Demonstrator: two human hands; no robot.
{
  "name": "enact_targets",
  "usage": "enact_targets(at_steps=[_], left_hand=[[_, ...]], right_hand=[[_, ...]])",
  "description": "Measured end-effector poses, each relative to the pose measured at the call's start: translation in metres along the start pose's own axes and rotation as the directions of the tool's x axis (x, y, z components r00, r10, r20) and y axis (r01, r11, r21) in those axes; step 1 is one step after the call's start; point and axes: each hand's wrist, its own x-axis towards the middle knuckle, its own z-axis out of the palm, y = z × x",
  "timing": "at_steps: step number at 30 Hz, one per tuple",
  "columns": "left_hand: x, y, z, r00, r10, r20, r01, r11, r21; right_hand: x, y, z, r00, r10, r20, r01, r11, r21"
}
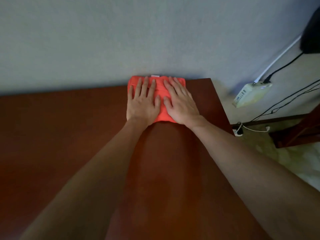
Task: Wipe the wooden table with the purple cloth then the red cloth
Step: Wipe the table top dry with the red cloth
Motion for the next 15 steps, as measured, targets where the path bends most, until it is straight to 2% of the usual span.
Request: enact_targets(at_steps=[7,15], left_hand=[[-0.068,0.036,0.001,1.000,0.006,0.002,-0.006,1.000,0.006],[-0.193,0.111,0.009,0.999,0.045,0.001,-0.045,0.999,-0.004]], right_hand=[[-0.075,0.003,-0.019,1.000,-0.011,0.006,0.010,1.000,0.022],[-0.220,0.022,-0.051,0.996,-0.031,-0.089,0.034,0.999,0.035]])
